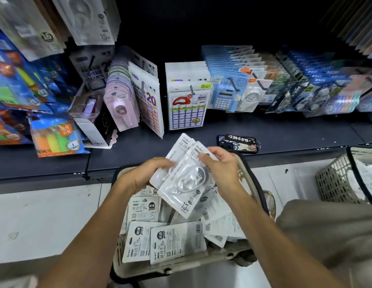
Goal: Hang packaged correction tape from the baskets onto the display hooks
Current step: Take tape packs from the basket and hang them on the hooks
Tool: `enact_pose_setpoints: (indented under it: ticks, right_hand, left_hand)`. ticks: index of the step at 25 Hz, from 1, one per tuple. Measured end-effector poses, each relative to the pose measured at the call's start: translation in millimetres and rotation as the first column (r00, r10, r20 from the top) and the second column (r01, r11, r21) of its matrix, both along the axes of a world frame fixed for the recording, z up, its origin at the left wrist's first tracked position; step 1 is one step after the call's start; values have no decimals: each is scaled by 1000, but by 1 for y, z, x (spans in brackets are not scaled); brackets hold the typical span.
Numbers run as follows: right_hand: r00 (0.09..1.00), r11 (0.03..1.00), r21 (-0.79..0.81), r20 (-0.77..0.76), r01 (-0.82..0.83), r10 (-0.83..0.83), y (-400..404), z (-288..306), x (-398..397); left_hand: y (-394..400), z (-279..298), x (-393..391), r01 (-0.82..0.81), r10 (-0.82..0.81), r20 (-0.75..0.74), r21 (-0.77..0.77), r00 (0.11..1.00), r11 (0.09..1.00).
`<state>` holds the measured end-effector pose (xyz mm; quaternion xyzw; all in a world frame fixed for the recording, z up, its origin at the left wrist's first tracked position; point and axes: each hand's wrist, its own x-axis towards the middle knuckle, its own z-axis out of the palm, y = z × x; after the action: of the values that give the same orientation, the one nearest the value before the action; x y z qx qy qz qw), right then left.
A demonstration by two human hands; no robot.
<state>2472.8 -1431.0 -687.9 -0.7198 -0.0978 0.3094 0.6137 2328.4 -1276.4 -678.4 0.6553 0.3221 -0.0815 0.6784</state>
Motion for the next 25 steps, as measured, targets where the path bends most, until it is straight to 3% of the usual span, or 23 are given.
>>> enact_pose_setpoints:
  ticks: [2,5,8,10,12,16,18,20,22,25]
  right_hand:
    - [995,999,15,88,37,-38,15,-3,-16]
    - [982,999,9,179,50,-51,25,-10,-35]
    - [987,986,-60,-28,158,-160,-13,-33,-30]
    - [977,976,-191,-207,-101,61,-45,-51,-23]
    - [926,884,-322,-277,-339,254,-59,-65,-30]
    - [999,843,-536,-23,-48,42,-30,-81,-62]
    - [984,824,-556,-176,-107,9,-21,-93,-72]
    - [979,800,-580,-201,-153,41,-20,-101,-76]
    - [995,839,-538,-90,-82,39,-24,-98,-71]
    - [999,944,-330,-2,33,-35,-32,-86,-55]
  left_hand:
    - [-8,-6,-4,-1,0,-11,-74,1000,997]
    - [-14,-21,-12,-39,39,-32,-11,999,999]
    - [-10,-39,-20,-149,160,-106,100,981,984]
    - [-12,-50,-26,-191,209,-150,127,966,973]
    - [-16,-61,-27,-186,205,-149,133,967,974]
    - [-18,-72,-29,-217,250,-133,222,959,950]
    - [-22,-77,-35,-210,254,-152,257,955,943]
    - [-26,-83,-43,-227,268,-134,260,954,939]
    - [-24,-85,-48,-284,318,-96,264,943,922]
    - [-19,-83,-48,-345,374,-63,270,925,899]
